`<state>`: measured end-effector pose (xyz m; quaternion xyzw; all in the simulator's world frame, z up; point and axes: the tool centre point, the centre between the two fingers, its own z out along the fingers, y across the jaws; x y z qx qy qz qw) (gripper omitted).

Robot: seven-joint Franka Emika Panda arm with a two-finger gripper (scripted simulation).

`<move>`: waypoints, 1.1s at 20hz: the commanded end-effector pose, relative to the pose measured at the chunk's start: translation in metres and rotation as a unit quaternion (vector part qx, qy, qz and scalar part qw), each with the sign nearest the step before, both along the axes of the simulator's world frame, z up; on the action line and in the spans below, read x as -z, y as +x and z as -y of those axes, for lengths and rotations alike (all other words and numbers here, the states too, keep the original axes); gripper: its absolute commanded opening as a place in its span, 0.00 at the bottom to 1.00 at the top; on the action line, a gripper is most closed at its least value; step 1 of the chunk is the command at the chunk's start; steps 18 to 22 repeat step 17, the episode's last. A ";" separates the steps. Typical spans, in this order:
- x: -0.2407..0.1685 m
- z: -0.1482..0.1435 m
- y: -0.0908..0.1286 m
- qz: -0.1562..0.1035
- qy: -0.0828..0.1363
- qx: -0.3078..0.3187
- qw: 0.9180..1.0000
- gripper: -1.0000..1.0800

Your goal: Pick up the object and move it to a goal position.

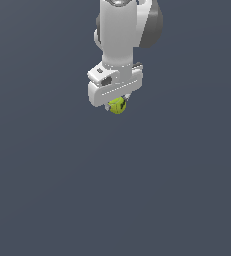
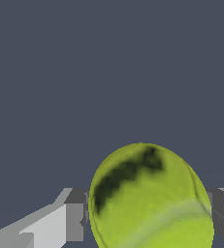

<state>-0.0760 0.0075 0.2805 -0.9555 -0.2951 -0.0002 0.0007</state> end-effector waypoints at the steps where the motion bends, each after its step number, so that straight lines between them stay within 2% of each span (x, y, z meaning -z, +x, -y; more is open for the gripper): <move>1: -0.023 0.005 -0.004 0.000 0.000 0.000 1.000 0.00; 11: -0.079 0.018 -0.011 0.000 0.000 0.000 1.000 0.00; 22: -0.087 0.020 -0.011 0.000 -0.001 0.000 1.000 0.00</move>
